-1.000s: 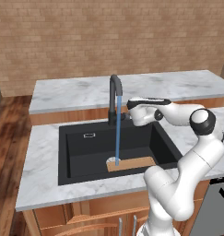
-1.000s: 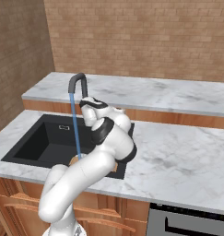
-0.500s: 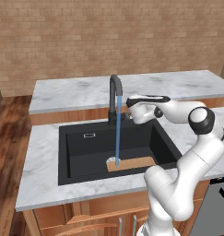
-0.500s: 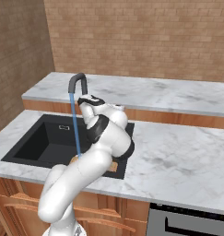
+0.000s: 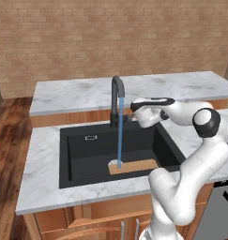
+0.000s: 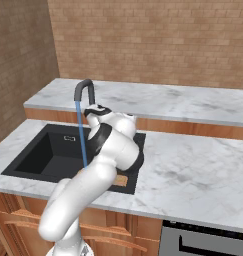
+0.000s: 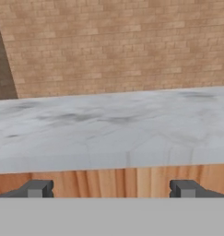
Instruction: Turn on the sink faucet with hot water and rinse the cutting board for ten seconds, then turn off the faucet. Push the cutting board to reach the water if necessary.
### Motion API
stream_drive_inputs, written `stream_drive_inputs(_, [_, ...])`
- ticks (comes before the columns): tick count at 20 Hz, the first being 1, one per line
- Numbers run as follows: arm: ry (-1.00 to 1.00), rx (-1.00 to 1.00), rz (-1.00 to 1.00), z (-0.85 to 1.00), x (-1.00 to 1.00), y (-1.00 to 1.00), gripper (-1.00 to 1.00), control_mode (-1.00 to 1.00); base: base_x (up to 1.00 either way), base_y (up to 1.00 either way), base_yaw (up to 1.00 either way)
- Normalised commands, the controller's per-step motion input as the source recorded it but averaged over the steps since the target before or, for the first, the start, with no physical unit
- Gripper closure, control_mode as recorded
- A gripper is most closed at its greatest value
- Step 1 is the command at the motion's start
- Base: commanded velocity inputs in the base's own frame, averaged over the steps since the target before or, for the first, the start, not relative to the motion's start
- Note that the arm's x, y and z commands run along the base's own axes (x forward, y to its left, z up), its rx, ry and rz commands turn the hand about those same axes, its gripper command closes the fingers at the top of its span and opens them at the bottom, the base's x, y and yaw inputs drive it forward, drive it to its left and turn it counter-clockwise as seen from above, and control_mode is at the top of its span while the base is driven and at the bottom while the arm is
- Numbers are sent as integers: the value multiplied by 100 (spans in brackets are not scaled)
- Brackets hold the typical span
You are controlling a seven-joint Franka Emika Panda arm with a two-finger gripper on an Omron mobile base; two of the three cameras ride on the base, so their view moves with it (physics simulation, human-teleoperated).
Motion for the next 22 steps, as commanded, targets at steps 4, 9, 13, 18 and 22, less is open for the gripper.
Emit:
stream_drive_inputs(4, [0, 0, 1, 0, -9, -21, -100, -100, 0, 0, 0])
stream_drive_inputs(9, [0, 0, 2, -3, -2, -25, -100, -100, 0, 0, 0])
stream_drive_inputs(13, [0, 0, 3, -13, 0, -19, -100, -100, 0, 0, 0])
stream_drive_inputs(18, [0, 0, 3, -27, 0, -7, -100, -100, 0, 0, 0])
stream_drive_inputs(22, [0, 0, 1, -32, 0, 0, -100, -100, 0, 0, 0])
